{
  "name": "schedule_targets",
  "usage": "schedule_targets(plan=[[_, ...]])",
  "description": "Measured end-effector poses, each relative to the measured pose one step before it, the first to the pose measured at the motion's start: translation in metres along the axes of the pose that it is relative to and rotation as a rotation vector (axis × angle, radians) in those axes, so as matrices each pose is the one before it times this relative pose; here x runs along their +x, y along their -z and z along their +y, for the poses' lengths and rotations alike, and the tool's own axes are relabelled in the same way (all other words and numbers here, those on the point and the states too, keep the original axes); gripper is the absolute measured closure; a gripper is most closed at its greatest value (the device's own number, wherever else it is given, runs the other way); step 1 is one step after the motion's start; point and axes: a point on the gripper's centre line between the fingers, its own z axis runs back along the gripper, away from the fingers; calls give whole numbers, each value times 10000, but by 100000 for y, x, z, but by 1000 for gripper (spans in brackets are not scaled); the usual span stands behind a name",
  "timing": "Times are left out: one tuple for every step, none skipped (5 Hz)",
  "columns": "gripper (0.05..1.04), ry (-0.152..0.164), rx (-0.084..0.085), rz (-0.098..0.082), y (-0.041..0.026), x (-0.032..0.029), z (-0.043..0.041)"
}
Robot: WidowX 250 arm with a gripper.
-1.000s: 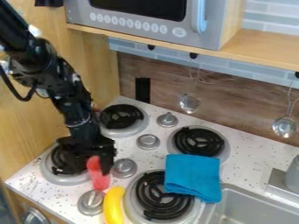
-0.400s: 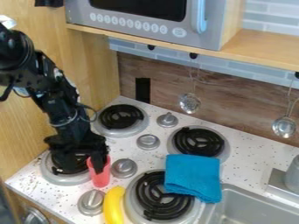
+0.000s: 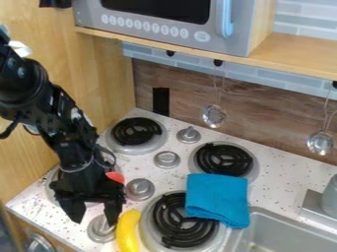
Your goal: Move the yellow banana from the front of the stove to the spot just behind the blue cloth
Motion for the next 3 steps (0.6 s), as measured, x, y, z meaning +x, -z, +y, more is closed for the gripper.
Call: schedule_targets(plan=[[82, 50, 89, -55, 585, -918, -668], [82, 154, -34, -290, 193, 288, -977], [83, -82, 27, 279, 1359, -389, -599]])
